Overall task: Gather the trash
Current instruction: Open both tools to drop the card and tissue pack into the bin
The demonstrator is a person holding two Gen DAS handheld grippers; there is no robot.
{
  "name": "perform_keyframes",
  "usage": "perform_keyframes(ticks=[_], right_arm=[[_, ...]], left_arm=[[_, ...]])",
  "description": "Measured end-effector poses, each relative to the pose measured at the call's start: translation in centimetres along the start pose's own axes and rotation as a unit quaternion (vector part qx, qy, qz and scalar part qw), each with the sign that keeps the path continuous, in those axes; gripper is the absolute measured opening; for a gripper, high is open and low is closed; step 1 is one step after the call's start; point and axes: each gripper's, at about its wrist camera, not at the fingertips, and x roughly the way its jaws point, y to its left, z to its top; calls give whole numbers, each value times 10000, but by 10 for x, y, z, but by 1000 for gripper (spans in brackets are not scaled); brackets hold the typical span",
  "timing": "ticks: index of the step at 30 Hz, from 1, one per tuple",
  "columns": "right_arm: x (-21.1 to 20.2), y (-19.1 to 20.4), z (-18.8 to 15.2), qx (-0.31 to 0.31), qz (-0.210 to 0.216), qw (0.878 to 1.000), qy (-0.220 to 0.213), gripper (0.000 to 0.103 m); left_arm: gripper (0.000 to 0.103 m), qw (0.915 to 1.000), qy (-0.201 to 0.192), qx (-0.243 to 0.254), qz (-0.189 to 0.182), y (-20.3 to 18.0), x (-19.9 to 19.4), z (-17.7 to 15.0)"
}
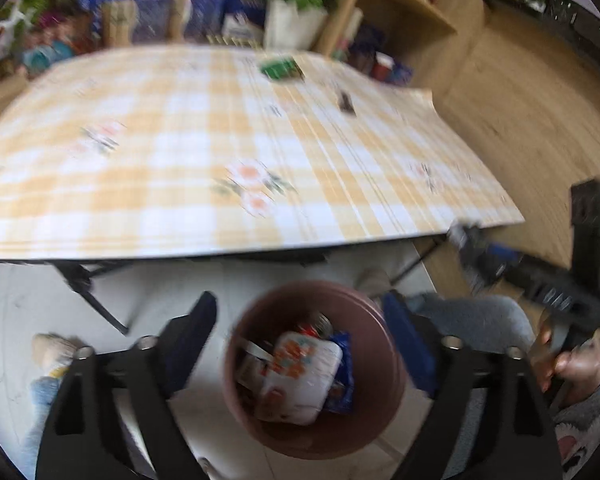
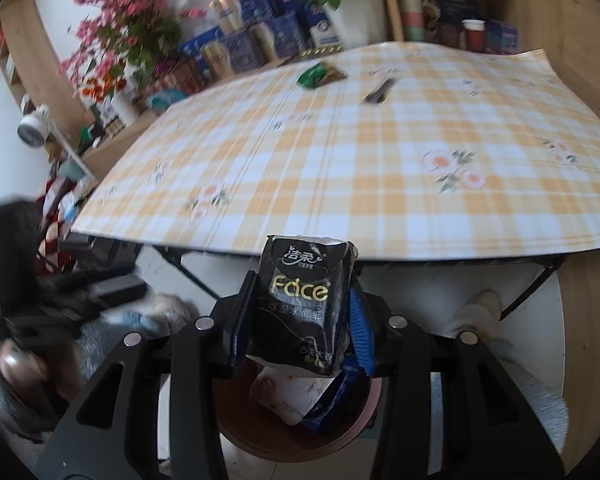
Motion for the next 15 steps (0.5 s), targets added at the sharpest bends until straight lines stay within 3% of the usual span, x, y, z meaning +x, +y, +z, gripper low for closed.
perform_keyframes(ticks=[4, 9, 15], right_arm=[[25, 14, -14, -131, 41, 9995, 298, 45], [50, 26, -27, -209, 66, 9976, 655, 46], [65, 33, -41, -329, -108, 9949, 948, 47]], left_arm=[[97, 9978, -397, 167, 497, 11, -29, -9], [97, 9899, -622, 433, 1197, 12, -44, -33], [97, 9858, -802, 175, 1467, 27, -53, -47]])
